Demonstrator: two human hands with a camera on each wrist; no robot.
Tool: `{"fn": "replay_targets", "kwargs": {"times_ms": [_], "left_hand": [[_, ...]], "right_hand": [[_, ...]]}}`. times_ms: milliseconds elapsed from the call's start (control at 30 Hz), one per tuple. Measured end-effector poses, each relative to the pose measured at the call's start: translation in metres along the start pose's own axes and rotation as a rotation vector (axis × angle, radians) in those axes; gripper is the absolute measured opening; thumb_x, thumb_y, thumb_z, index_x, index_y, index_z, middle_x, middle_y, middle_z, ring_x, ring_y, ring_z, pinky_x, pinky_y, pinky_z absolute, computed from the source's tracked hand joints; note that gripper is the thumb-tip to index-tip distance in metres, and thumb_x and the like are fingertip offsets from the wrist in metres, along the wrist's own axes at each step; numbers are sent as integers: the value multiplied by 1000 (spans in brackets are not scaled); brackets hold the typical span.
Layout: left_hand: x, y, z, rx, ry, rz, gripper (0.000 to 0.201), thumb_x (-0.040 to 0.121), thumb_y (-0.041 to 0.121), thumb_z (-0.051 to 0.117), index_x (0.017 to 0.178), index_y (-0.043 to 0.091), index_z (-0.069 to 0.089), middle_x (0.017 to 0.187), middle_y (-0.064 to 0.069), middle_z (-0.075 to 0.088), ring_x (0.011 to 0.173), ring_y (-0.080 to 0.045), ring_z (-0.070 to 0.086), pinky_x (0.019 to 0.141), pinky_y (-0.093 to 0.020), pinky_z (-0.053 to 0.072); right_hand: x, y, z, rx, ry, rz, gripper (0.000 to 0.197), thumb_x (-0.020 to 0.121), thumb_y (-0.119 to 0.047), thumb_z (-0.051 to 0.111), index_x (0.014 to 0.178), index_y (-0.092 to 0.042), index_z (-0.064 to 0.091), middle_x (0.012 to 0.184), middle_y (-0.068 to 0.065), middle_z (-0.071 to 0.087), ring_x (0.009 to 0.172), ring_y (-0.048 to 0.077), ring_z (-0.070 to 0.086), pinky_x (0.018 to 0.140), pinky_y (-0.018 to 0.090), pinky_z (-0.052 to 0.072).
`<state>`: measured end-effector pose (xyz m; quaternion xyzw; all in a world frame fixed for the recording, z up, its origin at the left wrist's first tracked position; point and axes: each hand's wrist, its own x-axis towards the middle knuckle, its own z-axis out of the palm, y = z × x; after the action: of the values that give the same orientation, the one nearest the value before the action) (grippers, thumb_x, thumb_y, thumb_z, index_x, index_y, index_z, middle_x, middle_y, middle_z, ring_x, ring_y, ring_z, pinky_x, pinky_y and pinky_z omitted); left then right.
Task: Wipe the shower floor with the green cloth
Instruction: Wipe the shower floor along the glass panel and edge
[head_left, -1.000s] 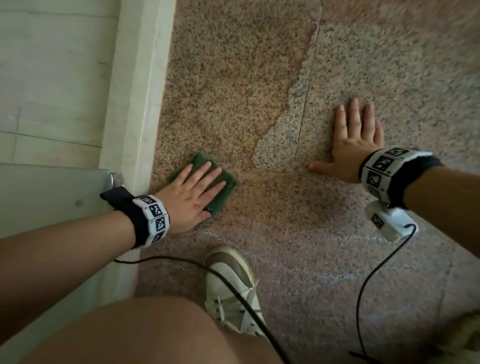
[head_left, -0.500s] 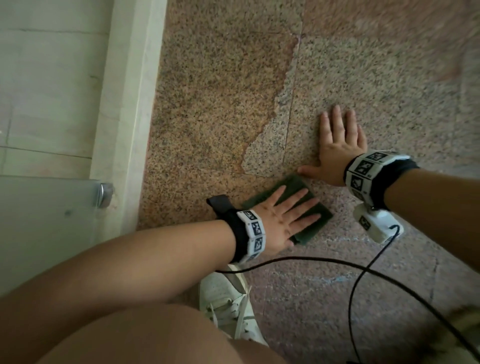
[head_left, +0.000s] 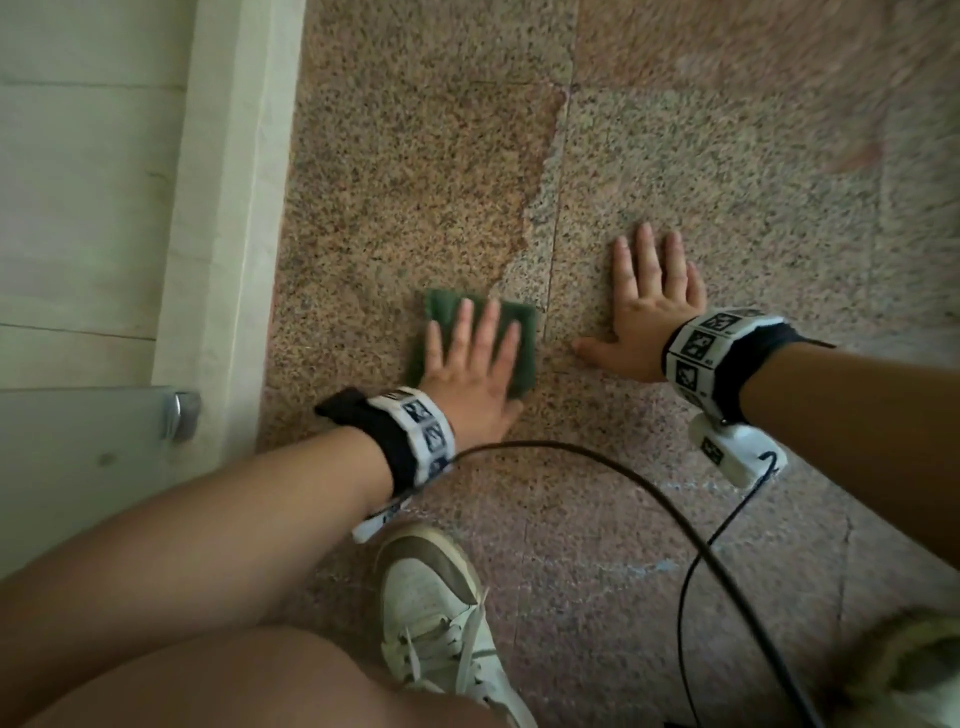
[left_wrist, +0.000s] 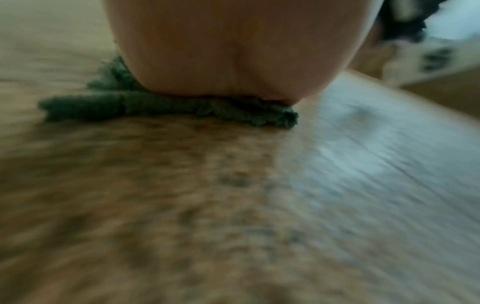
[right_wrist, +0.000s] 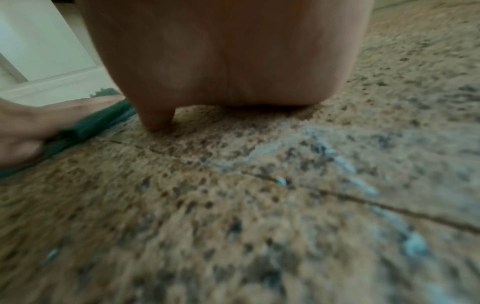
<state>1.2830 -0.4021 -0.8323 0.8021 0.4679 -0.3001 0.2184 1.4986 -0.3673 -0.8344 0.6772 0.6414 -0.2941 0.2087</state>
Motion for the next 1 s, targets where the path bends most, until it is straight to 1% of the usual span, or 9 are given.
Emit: {"fn": "replay_targets", "kwargs": {"times_ms": [100,200,367,467,533,633,733,833,1000], "left_hand": [[-11,48,13,23,-74,223,86,98,57,33,154,15,-18,155,-13,-36,140,-39,-34,111,-65,-16],[-13,60,17,-5,-97,255,85,98,57,33,153,18,-19,156,-9,-36,140,-36,-36,111,-63,-18],[-14,27,3,-79,73,307,80,97,43,44,157,22,-4,163,2,-18,149,-19,-18,121,-45,-4],[-22,-7,-3,-163,188,188,89,86,17,53,157,19,-2,164,0,-13,150,-17,-15,122,-38,-1],[-24,-24,-2,-176,164,93,96,85,12,56,156,21,-8,163,0,-17,149,-20,-18,122,-40,0],[-19,-29,-2,-155,92,106,111,87,36,67,152,22,-22,161,1,-23,148,-18,-21,123,-42,1],[-11,-22,-10,-162,80,140,130,76,61,71,150,20,-28,159,1,-28,147,-17,-25,123,-40,-3],[-3,-10,-18,-140,86,158,139,70,68,72,148,17,-31,157,-3,-33,146,-20,-28,120,-38,-10],[12,8,-16,-16,39,156,144,66,77,67,147,12,-33,152,-7,-42,141,-25,-37,118,-45,-16]], "right_hand": [[1,3,-1,50,7,-9,98,91,-63,41,151,-23,-25,156,3,-34,144,29,-29,119,46,-9],[-2,7,-3,70,22,-34,93,93,-54,43,152,-24,-22,158,1,-31,145,27,-27,119,45,-7],[-36,-14,2,161,195,-44,85,94,-41,39,154,-13,-13,161,7,-22,148,25,-20,120,41,-3],[-74,-51,29,141,183,-199,87,95,-45,38,154,-9,-14,160,10,-22,147,25,-21,119,40,-7],[-83,-73,53,108,91,-214,87,96,-49,38,153,-7,-13,160,11,-22,147,25,-22,121,41,-8],[-77,-85,78,150,80,-159,84,98,-50,33,153,-8,-14,160,10,-22,147,25,-23,118,40,-13],[-70,-74,83,135,180,-167,80,96,-48,34,155,-9,-5,163,9,-11,149,23,-14,119,37,-11],[-59,-40,72,114,215,-99,79,97,-47,31,155,-12,-9,162,8,-16,149,23,-17,119,37,-11],[-59,68,55,190,219,227,78,99,-47,28,154,-15,-17,161,6,-23,148,22,-21,121,39,-9]]}}
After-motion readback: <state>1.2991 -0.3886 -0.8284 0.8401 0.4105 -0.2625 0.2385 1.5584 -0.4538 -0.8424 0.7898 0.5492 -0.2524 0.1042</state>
